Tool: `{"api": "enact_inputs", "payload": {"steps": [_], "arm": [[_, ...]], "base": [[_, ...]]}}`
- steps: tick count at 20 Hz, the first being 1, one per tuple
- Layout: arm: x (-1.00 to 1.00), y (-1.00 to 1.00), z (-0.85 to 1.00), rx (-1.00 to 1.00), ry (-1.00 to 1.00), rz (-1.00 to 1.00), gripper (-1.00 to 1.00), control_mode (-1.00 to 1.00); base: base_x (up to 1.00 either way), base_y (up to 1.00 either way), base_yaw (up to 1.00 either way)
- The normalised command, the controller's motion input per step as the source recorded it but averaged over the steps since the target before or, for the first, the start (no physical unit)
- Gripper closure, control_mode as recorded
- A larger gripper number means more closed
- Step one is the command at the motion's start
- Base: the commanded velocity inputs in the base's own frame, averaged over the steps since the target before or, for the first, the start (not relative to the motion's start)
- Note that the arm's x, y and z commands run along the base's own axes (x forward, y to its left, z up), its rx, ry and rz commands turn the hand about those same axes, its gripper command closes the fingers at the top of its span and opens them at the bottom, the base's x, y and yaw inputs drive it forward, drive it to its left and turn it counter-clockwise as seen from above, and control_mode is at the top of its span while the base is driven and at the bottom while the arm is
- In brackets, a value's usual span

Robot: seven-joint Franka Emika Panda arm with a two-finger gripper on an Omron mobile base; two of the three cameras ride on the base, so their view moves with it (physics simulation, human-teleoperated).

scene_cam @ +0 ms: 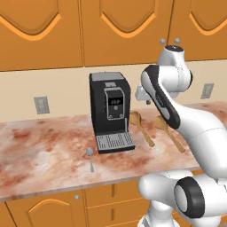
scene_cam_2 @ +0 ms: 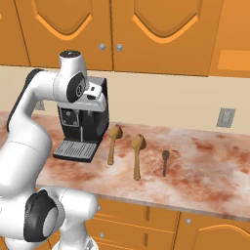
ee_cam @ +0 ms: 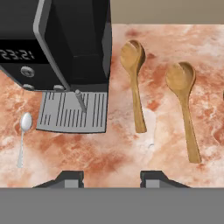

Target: Organize the utensils by type. Pick up the wooden spoons from the counter and place them in the open cabinet. Then pick up the metallic utensils from the counter and place them in the open drawer.

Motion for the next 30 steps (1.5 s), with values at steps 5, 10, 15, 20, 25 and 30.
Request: {"api": "enact_inputs", "payload": {"steps": [5,10,15,20,25,30], "arm": [[-0.16,-0.03,0.0,0.0,0.03,-0.01,-1.0,-1.0],[-0.05,-0.35,-0.36,-0.01,0.02,0.0,-1.0,-1.0],[-0.04,-0.61,-0.35,0.0,0.0,0.0,-1.0,-1.0],[0.0,-0.58,-0.23,0.01,0.0,0.0,-1.0,-1.0],[0.0,-0.45,-0.29,0.0,0.01,0.0,-1.0,-1.0],[0.01,-0.26,-0.27,0.0,0.15,0.01,-1.0,-1.0]], "base": [[0.0,0.0,0.0],[0.0,0.0,0.0],[0.0,0.0,0.0],[0.0,0.0,0.0],[0.0,0.0,0.0],[0.0,0.0,0.0]]}}
